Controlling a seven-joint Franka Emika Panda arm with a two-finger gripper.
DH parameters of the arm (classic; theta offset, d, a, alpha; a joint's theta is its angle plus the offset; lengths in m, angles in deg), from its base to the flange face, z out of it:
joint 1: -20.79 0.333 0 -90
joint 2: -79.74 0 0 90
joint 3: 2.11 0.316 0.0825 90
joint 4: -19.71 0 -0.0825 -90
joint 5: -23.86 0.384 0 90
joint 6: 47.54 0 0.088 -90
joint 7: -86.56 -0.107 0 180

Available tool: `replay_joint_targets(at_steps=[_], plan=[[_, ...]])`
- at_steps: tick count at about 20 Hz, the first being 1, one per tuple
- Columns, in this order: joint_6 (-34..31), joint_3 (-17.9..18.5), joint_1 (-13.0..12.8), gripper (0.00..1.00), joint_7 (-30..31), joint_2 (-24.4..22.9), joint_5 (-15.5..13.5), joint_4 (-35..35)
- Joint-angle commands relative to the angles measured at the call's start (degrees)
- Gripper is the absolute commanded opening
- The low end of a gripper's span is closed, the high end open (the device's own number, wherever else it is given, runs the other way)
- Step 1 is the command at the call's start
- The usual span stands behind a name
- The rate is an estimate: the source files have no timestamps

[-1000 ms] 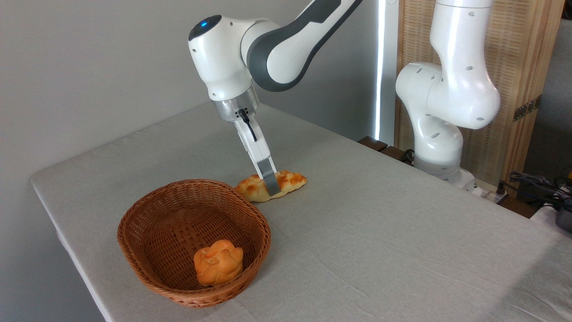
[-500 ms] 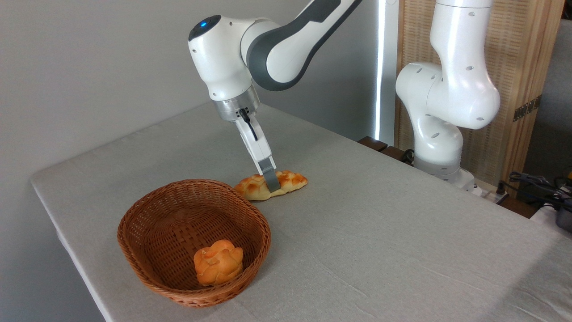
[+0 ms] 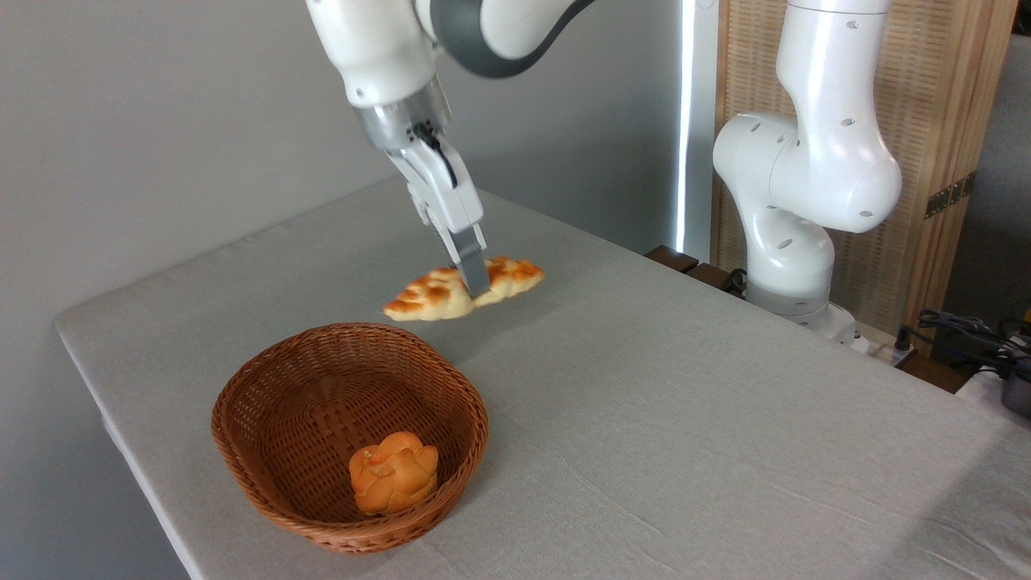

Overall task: Put bread into the basket
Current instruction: 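Lift the braided roll and carry it over the wicker basket, then lower the roll into the basket and open the gripper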

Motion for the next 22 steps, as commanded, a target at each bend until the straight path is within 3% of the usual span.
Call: replay_joint_targets(at_steps=[1, 5, 9, 13, 14, 22], plan=[[6.35, 3.66, -0.23, 0.36, 2.65, 2.63, -5.4, 4.85], [19.28, 3.58, -0.49, 0.37, 4.51, 5.26, -5.41, 5.03], [24.22, 3.23, -1.37, 0.46, 3.9, 8.6, -4.88, 4.86], [25.81, 3.14, -3.48, 0.91, 4.42, 12.2, 3.71, 4.86], [25.81, 3.14, -3.66, 1.0, 4.51, 12.21, 4.17, 4.86], [25.81, 3.14, -3.66, 1.0, 4.6, 12.03, 3.64, 4.86]])
